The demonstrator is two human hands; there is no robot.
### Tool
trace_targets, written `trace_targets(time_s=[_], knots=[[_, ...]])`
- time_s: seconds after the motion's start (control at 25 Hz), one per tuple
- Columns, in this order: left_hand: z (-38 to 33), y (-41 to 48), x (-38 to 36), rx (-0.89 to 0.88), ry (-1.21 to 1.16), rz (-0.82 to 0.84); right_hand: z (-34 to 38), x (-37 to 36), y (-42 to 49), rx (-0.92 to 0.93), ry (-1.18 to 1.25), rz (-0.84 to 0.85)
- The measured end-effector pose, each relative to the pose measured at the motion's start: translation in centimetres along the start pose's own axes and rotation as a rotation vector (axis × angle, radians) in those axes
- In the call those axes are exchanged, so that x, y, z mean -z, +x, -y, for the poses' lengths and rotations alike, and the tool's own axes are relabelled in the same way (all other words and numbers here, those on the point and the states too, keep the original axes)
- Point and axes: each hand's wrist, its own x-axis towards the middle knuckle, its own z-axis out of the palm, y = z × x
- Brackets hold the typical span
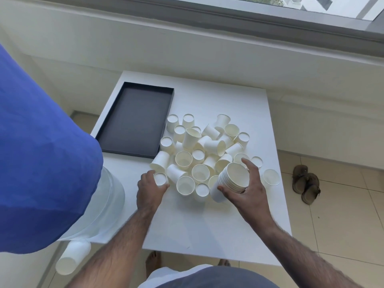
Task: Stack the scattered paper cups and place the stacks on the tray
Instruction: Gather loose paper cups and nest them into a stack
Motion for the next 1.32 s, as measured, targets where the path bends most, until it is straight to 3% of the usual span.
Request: trace_targets(time_s=[0.2,0.36,0.48,0.6,0.72,1.12,1.2,1.32], knots=[[0.6,1.1,0.9,-0.053,0.040,0.057,-0.3,-0.2,-0.5,0.011,-0.007,0.009],[0.9,-1.0,2.8,0.035,-0.271,-0.038,-0.1,-0.1,-0.7,-0.003,0.067,-0.025],[1.2,-4.1,4.4,0.164,-0.644,-0.033,0.4,-0.3,-0.8,-0.019,0.132,-0.028],[0.4,-6.5,5.1,0.194,-0.981,0.136,1.4,-0.7,-0.9,-0.027,0.215,-0.044],[-2.2,-8.6,4.8,0.178,-1.123,0.271,2.2,-1.3,-0.9,-0.026,0.269,-0.061],[-8.6,-12.2,0.7,0.148,-1.182,0.620,1.1,-1.7,-2.0,-0.017,0.253,0.097],[-8.0,-11.6,-0.3,0.102,-1.088,0.504,0.7,-1.3,-2.2,-0.028,0.251,0.069],[-4.8,-9.3,-1.6,0.035,-0.646,0.074,0.0,-0.2,-2.2,-0.056,0.236,0.027]])
